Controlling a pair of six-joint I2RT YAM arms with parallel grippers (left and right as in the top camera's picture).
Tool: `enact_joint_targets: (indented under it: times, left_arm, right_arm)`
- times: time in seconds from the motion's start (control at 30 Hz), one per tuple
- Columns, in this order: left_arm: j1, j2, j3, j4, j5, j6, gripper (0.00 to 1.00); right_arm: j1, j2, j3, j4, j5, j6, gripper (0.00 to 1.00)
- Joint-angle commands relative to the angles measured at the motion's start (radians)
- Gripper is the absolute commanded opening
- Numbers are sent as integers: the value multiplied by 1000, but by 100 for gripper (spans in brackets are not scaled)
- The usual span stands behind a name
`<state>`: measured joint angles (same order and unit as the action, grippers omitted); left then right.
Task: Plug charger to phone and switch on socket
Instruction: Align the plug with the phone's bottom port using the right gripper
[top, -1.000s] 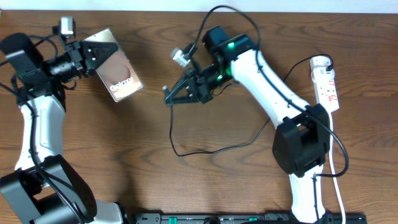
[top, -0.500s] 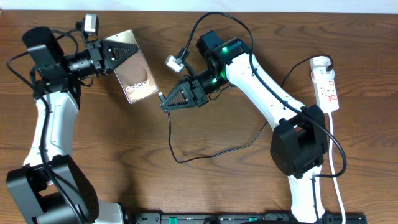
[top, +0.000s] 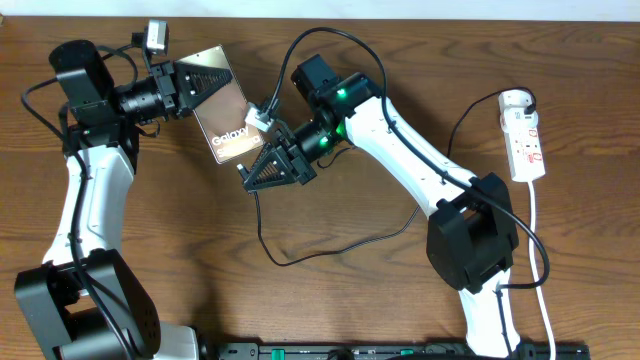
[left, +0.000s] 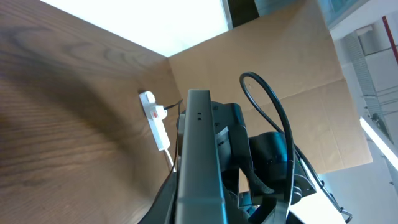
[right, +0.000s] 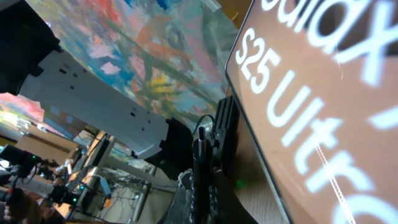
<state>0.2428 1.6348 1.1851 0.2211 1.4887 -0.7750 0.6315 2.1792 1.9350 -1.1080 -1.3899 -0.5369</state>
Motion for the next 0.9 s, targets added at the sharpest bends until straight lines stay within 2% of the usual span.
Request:
enact_joint_targets:
  times: [0.0, 0.23, 0.57, 0.87]
  left_arm:
    - [-7, 4, 8, 5, 27, 11, 7]
    - [-7, 4, 8, 5, 77, 12, 7]
    - [-7, 4, 8, 5, 80, 11, 7]
    - [1, 4, 8, 29, -28, -13, 8]
  right_arm:
    - [7, -26, -6, 6, 0, 2, 1]
    - [2, -26, -6, 40, 0, 44, 1]
    - [3, -26, -6, 127, 52, 183, 1]
    - [2, -26, -6, 204, 52, 245, 1]
